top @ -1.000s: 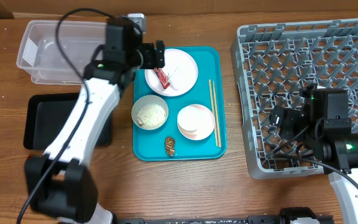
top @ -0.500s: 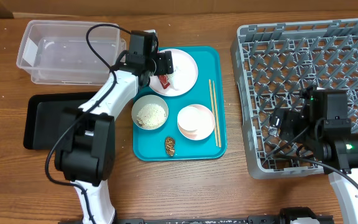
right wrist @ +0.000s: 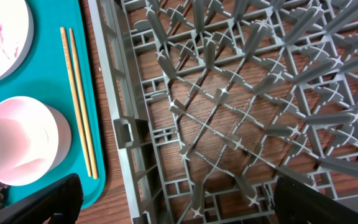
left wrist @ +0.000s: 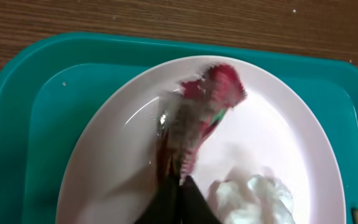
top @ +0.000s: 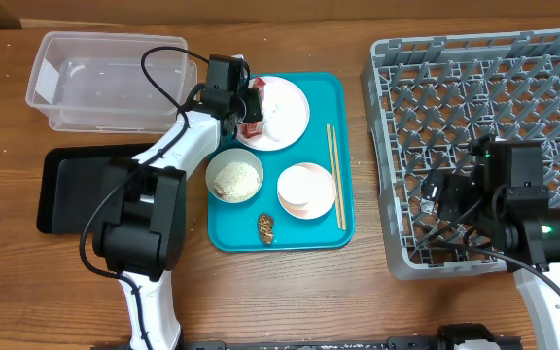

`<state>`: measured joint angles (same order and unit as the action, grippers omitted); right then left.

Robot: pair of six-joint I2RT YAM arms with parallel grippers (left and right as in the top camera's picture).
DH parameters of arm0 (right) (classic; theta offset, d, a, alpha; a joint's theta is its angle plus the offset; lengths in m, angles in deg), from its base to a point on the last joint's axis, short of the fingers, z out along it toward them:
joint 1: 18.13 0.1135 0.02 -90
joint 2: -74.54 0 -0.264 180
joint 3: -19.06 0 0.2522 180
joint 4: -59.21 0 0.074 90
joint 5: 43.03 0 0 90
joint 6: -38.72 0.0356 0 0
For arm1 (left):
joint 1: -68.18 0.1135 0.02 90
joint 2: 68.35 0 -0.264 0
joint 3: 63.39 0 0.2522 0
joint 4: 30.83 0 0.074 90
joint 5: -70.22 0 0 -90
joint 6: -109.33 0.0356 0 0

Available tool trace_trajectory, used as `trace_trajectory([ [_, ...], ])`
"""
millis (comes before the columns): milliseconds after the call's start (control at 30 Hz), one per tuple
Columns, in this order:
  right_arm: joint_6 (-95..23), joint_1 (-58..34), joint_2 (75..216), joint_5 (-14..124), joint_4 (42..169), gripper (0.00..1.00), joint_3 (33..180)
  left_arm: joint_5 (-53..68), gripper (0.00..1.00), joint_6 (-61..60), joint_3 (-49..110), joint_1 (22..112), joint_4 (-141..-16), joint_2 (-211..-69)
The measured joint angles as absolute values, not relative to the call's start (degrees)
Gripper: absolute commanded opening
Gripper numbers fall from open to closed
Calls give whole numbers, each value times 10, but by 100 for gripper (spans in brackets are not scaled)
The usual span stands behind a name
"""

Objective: Sort waste into correct bins and load items into the dishwasher
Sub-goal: 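Carry the red wrapper with the left gripper into the clear bin, then reach the left gripper back to the plate and grasp the white tissue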

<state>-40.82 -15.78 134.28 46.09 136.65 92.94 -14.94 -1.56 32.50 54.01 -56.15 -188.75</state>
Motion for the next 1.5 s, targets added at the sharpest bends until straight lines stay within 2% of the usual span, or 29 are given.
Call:
trace_trajectory([
  [367, -408, -158, 1343, 461, 1367, 100, 929, -162, 4, -3, 334, 540, -580, -1877],
  [633, -408, -158, 1343, 461, 1368, 100, 929, -225, 4, 20, 350, 550, -600, -1766],
  [800, -408, -158, 1343, 461, 1368, 100, 929, -246, 4, 26, 364, 593, -596, -1724],
  [1100, -408, -158, 1343, 461, 1370, 100, 929, -263, 5, 28, 363, 698, -603, -1742],
  [1200, -408, -158, 1343, 461, 1372, 100, 929, -265, 39, 32, 363, 716, -603, -1757],
  [1233, -408, -158, 1343, 461, 1373, 100, 929, -265, 43, 32, 363, 719, -602, -1762],
  [1367, -408, -158, 1343, 461, 1375, 100, 929, -265, 51, 33, 363, 721, -584, -1773],
  [1500, -408, -158, 1343, 461, 1375, 100, 929, -246, 50, 36, 370, 719, -590, -1773],
])
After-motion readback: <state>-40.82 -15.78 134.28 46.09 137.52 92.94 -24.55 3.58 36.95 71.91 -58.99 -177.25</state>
